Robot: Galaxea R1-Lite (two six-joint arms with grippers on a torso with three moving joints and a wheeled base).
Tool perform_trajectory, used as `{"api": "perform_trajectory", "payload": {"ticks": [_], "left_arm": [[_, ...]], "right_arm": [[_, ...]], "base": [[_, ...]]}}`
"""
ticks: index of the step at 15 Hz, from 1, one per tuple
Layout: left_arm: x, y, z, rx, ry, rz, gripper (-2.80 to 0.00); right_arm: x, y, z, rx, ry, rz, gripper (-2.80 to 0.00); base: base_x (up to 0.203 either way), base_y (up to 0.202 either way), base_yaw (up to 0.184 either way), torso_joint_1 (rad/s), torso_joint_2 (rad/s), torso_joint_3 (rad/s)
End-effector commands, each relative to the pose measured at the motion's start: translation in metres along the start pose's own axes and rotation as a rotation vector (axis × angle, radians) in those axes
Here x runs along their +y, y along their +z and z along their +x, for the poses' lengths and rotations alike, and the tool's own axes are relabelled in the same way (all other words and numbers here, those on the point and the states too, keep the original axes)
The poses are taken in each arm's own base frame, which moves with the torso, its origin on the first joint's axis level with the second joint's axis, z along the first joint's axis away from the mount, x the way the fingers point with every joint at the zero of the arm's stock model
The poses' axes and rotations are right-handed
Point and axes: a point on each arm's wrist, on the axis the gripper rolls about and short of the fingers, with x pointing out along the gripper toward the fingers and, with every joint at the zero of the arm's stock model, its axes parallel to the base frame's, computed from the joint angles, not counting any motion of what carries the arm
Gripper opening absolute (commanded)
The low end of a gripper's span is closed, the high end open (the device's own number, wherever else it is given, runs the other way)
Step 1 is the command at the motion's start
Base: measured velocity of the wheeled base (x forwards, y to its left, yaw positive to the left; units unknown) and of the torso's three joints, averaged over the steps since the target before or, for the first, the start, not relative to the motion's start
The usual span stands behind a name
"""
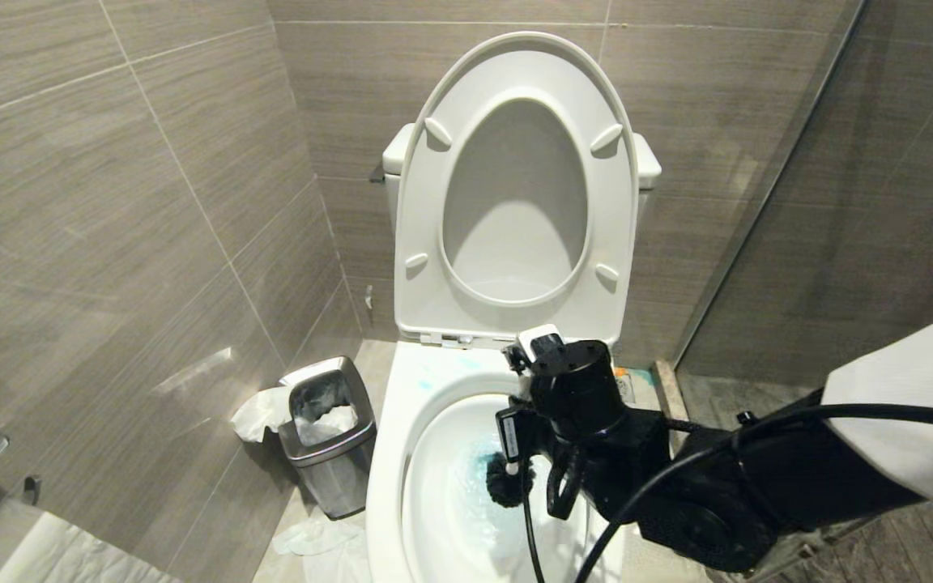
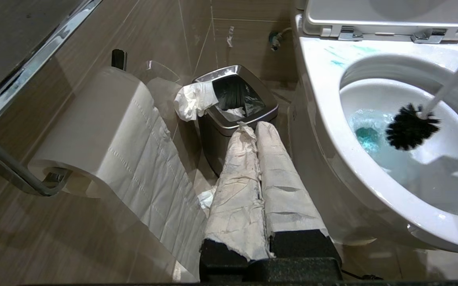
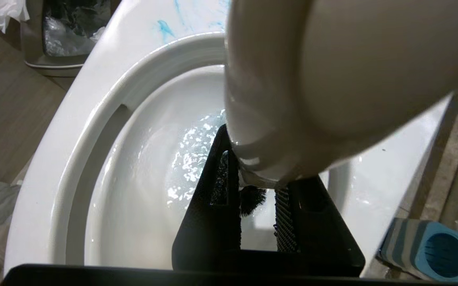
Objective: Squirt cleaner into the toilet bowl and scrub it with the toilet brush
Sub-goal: Scrub the toilet bowl
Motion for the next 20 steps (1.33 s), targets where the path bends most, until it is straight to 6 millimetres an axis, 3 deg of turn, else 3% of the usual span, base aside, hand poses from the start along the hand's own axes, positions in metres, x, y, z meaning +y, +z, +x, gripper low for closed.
{"api": "perform_trajectory", "payload": {"ticks": [1, 6, 9, 16, 20], "left_arm": [[0.000, -0.001, 0.000, 0.004, 0.000, 0.000, -2.80], [0.000, -0.001, 0.000, 0.002, 0.000, 0.000, -2.80], [0.000, 0.000, 0.000, 0.003, 0.000, 0.000, -2.80], [0.000, -0.001, 0.000, 0.005, 0.000, 0.000, -2.80], [0.000, 0.000, 0.000, 0.004, 0.000, 0.000, -2.80]], "right_arm": [[-0.005, 0.009, -0.017, -0.027, 0.008, 0.013, -2.80], [0.009, -0.024, 0.011, 0.068, 0.027, -0.036, -2.80], [0.025, -0.031, 0.031, 0.068, 0.043, -0.039, -2.80], [0.054, -0.009, 0.077, -0.050, 0.060, 0.015, -2.80], [0.033, 0.007, 0.093, -0.082, 0.004, 0.005, -2.80]], "base": [[0.000, 0.000, 0.000, 0.000, 0.00, 0.000], [0.000, 0.000, 0.000, 0.000, 0.00, 0.000], [0.000, 0.000, 0.000, 0.000, 0.00, 0.000], [0.000, 0.000, 0.000, 0.000, 0.00, 0.000], [0.000, 0.000, 0.000, 0.000, 0.00, 0.000]]}}
